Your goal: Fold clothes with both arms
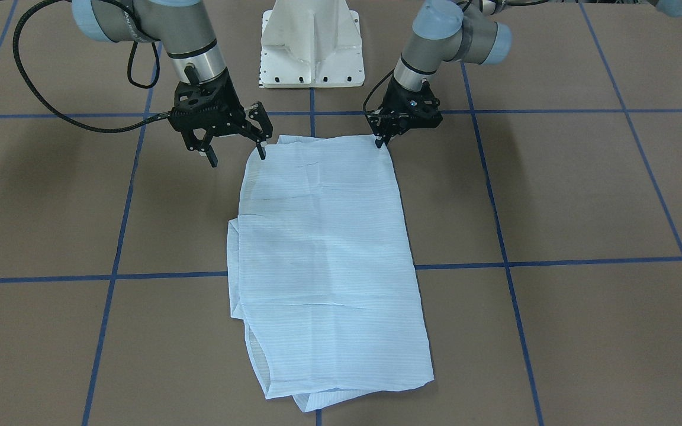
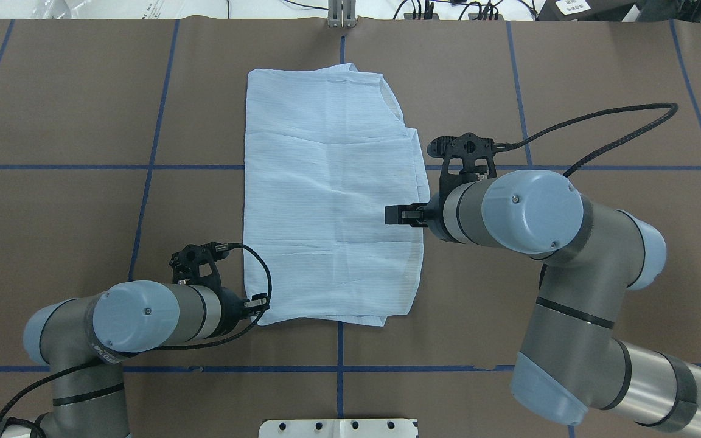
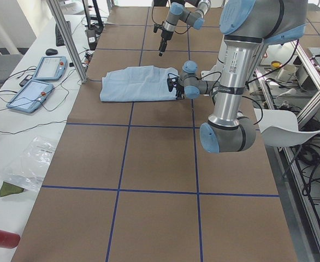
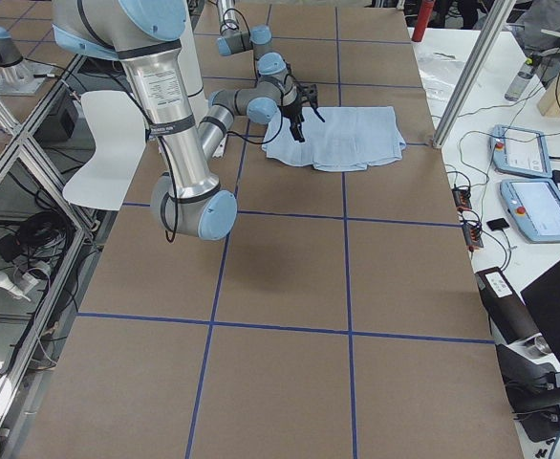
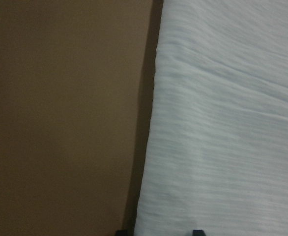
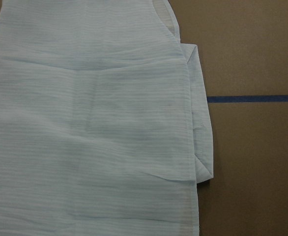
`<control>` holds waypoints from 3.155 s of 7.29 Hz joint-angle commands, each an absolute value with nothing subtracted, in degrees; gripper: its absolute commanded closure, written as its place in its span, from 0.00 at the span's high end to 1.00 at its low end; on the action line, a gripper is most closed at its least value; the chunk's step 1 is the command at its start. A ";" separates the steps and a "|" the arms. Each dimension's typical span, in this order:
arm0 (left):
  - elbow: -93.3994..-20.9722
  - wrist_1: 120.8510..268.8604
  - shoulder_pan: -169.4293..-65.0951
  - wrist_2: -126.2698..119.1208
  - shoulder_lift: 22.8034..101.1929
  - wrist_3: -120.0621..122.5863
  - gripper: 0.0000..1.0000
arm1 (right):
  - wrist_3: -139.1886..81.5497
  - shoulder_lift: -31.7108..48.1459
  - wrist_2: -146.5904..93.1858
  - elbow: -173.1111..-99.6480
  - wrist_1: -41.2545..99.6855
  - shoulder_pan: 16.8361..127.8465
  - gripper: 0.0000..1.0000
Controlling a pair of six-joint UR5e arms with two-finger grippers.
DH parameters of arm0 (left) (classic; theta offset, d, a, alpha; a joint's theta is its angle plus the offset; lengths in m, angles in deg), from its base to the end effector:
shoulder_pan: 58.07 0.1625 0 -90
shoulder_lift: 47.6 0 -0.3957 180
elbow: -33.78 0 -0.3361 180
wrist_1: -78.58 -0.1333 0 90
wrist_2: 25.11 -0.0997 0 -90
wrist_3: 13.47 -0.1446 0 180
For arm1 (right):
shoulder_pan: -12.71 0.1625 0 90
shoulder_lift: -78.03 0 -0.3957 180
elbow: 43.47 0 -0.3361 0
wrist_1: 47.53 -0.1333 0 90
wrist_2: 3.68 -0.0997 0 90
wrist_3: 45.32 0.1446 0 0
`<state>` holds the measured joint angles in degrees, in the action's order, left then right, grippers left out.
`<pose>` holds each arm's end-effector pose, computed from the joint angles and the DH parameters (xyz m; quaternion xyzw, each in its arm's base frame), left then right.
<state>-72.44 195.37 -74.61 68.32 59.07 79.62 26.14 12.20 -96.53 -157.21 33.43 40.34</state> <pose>0.5116 -0.2820 0.3459 0.0325 0.4970 -0.1331 0.8569 -0.4401 -0.3727 0.2693 0.1668 -0.4470 0.0578 0.8769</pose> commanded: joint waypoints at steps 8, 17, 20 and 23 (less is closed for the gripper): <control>-73.00 195.38 -74.59 67.35 59.19 79.78 0.00 | 66.72 20.96 -87.35 -148.28 47.13 24.49 0.97; -73.36 195.38 -74.50 66.83 59.19 79.70 0.00 | 73.06 24.23 -86.48 -143.76 48.89 22.29 0.62; -73.44 195.38 -74.50 66.91 59.10 79.70 0.00 | 73.16 24.50 -85.77 -143.32 48.80 22.46 0.66; -73.44 195.38 -74.50 66.83 59.10 79.70 0.00 | 73.95 24.50 -85.68 -143.32 48.27 22.73 0.68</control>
<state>-73.44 195.38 -74.51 66.83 59.10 79.70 73.78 24.50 -85.76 -143.32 48.53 22.54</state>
